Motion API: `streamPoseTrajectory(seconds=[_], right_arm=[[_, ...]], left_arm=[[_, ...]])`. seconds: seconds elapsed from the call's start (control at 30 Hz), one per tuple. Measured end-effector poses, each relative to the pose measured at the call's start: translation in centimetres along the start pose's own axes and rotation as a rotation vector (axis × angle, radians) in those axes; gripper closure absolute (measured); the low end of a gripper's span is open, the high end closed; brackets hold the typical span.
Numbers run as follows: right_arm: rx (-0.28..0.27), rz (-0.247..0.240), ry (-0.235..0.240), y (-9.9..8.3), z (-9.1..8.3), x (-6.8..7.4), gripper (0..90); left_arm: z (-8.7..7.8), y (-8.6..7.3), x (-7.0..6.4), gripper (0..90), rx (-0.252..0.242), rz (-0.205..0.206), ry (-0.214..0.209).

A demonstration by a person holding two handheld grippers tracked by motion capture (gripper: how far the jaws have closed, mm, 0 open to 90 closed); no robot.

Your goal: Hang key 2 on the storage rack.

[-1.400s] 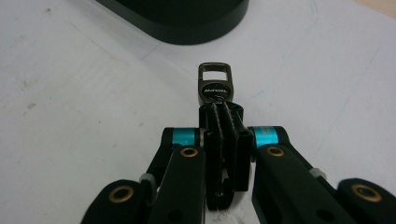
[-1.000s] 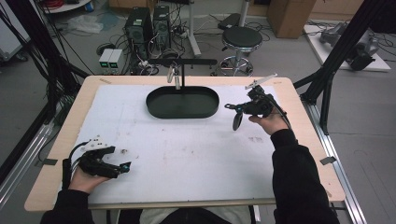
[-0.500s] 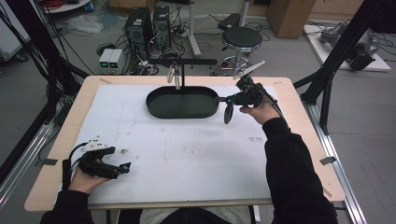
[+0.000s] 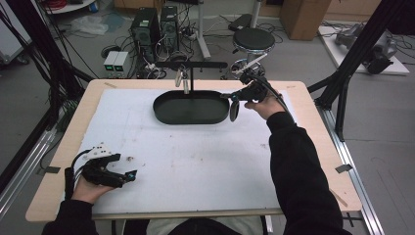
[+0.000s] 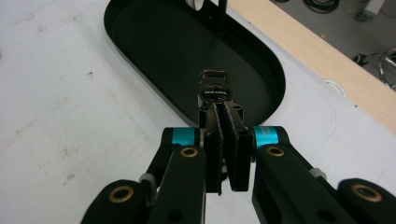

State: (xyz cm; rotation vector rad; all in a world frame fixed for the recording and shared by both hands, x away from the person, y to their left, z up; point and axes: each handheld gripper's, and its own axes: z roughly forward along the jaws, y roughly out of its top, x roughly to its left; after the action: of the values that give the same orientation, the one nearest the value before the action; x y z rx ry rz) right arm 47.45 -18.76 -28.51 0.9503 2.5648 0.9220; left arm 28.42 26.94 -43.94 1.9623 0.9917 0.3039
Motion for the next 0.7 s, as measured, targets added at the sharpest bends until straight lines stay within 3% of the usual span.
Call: streamPoseTrajectory(seconds=[0.23, 0.5, 0.57, 0.63, 0.7], right_arm=[[-0.009, 0.004, -0.013, 1.4, 0.0, -0.3, 87.5], [-0.080, 0.037, -0.023, 2.5, -0.4, -1.2, 87.5], [-0.118, 0.032, -0.035, 2.6, -0.7, -1.3, 87.5], [-0.158, 0.043, -0.017, 2.8, -0.9, -1.5, 87.5], [-0.156, 0.043, -0.035, 3.2, -0.9, -1.6, 87.5]], left_arm=[[-0.1, -0.1, -0.1, 2.0, -0.001, 0.000, -0.006], [-0.1, -0.1, -0.1, 2.0, -0.005, 0.004, -0.004], [-0.2, -0.1, -0.1, 2.0, -0.018, 0.009, -0.001], [-0.3, -0.1, -0.2, 2.0, -0.029, 0.011, 0.003], [-0.3, -0.1, -0.1, 2.0, -0.026, 0.010, 0.003]])
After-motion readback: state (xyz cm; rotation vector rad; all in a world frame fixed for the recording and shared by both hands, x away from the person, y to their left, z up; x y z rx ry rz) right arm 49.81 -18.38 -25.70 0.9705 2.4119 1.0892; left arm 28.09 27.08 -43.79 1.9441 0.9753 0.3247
